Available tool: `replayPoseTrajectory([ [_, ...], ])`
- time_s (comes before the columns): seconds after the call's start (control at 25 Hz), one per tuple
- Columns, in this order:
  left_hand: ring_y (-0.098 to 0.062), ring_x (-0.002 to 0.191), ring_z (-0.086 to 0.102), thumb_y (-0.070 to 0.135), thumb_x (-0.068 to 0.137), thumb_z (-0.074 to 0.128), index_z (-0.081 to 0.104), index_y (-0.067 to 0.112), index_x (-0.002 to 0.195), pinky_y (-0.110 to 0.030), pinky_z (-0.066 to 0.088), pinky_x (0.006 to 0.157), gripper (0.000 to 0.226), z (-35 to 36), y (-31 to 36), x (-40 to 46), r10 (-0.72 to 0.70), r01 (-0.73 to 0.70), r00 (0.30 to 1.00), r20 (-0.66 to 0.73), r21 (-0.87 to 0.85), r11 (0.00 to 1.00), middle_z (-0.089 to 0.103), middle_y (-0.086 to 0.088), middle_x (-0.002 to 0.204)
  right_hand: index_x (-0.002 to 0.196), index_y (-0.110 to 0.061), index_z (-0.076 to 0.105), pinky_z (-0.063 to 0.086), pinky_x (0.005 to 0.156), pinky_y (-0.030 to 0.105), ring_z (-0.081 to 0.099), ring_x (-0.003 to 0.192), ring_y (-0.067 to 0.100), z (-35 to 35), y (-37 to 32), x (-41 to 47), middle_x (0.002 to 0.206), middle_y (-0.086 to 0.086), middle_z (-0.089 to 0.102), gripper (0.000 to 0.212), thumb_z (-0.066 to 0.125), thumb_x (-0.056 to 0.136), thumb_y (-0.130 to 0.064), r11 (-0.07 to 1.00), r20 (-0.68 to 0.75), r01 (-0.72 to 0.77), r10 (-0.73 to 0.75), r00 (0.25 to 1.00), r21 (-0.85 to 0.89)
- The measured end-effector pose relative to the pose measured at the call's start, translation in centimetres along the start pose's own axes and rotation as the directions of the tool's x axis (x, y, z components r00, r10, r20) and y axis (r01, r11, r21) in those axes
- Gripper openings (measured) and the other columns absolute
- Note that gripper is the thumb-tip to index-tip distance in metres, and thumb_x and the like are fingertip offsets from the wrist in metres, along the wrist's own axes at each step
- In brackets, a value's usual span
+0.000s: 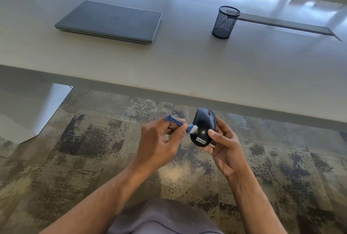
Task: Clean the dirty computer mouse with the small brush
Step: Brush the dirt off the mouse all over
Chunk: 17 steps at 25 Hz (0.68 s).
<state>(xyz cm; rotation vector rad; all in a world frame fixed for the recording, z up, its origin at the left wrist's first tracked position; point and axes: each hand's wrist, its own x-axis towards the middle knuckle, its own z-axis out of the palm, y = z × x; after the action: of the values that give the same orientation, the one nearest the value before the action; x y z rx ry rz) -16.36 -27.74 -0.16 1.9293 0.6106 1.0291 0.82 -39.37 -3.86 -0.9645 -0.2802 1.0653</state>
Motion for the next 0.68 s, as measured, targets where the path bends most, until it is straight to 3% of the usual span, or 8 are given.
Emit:
replayPoseTrajectory([
  [0.2,-0.006,0.075,0.072,0.012,0.086,0.077,0.073,0.014,0.098,-0.030,0.062,0.071,0.013,-0.8,-0.7,-1.4,-0.082,0.076,0.995,0.064,0.082,0.994,0.076,0.002,0.082,0.133,-0.006,0.061,0.063,0.066,0.047,0.075,0.100,0.036,-0.5,0.0,-0.3,0.122,0.019,0.071,0.071,0.078,0.065,0.003,1.000,-0.058,-0.011,0.012,0.998,0.015],
  [0.44,-0.004,0.074,0.073,0.012,0.087,0.074,0.069,0.017,0.099,-0.014,0.056,0.070,0.014,-1.2,0.4,0.0,-0.024,0.023,1.000,-0.012,-0.058,0.998,0.075,0.005,0.081,0.131,-0.008,0.063,0.064,0.067,0.048,0.075,0.101,0.036,0.4,0.5,-0.3,0.117,0.016,0.074,0.070,0.083,0.065,-0.001,1.000,-0.010,-0.013,0.013,1.000,-0.028],
  [0.68,-0.006,0.077,0.072,0.019,0.086,0.075,0.074,0.009,0.097,-0.014,0.057,0.070,0.015,-1.3,-0.2,-1.1,0.046,-0.041,0.992,0.113,-0.045,0.998,0.076,0.002,0.083,0.130,-0.007,0.063,0.064,0.062,0.042,0.076,0.095,0.034,1.0,0.1,0.5,0.114,0.016,0.075,0.071,0.084,0.062,-0.005,1.000,-0.008,0.001,-0.001,1.000,-0.016],
])
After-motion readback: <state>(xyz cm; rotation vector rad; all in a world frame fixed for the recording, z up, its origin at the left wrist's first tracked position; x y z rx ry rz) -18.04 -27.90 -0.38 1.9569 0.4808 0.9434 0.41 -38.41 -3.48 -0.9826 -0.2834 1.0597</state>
